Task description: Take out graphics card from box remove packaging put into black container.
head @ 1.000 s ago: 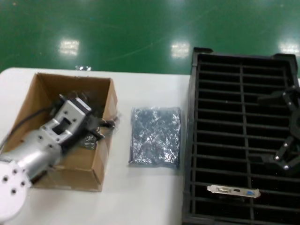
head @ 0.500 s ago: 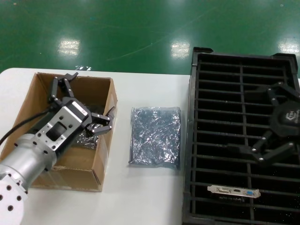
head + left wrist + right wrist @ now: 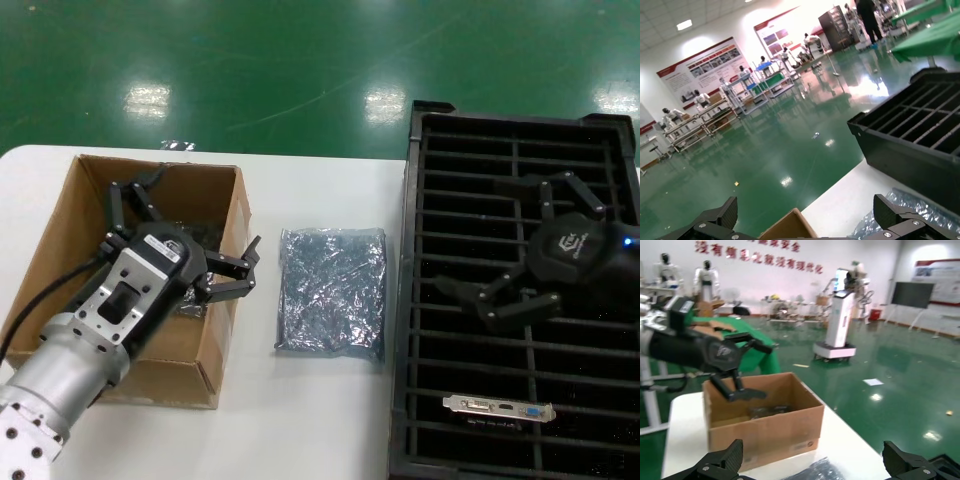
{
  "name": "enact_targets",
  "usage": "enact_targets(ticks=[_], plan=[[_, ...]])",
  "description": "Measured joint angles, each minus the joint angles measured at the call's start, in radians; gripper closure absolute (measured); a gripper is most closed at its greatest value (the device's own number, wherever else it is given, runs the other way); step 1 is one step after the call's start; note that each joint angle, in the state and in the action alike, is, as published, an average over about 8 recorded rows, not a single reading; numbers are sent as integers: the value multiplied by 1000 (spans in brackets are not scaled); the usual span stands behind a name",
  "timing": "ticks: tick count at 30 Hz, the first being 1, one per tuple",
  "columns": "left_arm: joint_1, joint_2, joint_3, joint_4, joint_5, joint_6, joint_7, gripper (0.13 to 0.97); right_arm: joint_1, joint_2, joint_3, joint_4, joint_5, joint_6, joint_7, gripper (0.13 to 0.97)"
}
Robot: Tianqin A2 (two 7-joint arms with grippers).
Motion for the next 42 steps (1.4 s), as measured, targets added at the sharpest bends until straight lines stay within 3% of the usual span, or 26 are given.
enact_targets(ticks=[4,42], plan=[[20,-6,10,9,-61,-40,16,136,-53,-39,32,12,-16,65,-12,129],[207,-65,106,98,-642,-418,169,132,-565,-412,341,128,-172,681,-123,129]])
